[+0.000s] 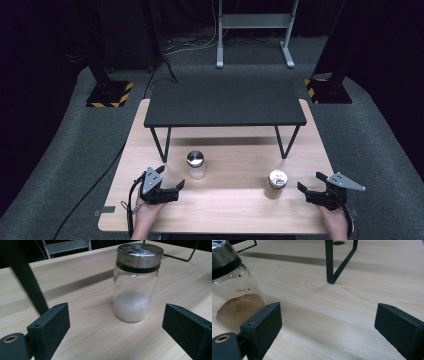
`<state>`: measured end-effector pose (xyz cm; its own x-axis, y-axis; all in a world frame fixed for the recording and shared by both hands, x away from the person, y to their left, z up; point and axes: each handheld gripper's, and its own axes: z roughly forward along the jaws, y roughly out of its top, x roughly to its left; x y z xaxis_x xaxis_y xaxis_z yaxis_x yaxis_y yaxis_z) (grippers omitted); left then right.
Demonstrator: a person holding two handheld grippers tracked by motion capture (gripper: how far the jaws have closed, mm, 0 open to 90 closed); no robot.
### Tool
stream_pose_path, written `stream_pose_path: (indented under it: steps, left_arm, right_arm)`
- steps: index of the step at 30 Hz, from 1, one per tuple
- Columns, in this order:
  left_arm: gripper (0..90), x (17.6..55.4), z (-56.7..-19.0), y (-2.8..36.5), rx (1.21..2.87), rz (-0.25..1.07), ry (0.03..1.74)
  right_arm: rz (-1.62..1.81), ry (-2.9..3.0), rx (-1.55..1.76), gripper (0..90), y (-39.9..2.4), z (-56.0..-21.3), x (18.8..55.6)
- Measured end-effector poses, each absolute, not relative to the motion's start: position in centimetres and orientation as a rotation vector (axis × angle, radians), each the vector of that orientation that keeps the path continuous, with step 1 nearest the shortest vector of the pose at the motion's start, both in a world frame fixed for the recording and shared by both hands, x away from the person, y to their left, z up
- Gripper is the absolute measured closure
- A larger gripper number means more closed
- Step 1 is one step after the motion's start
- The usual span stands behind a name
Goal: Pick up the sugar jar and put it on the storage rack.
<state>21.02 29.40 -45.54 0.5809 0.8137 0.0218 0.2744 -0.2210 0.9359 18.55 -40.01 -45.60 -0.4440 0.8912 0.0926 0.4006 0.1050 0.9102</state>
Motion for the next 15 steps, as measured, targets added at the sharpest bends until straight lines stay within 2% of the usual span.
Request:
stream_pose_path:
  steps: [15]
  left_arm:
    - [7.5, 25.4, -44.7, 25.3, 1.838, 0.593, 0.874]
  right_arm:
    - [1.314, 1.904, 1.252, 6.4, -40.0, -45.6, 18.6]
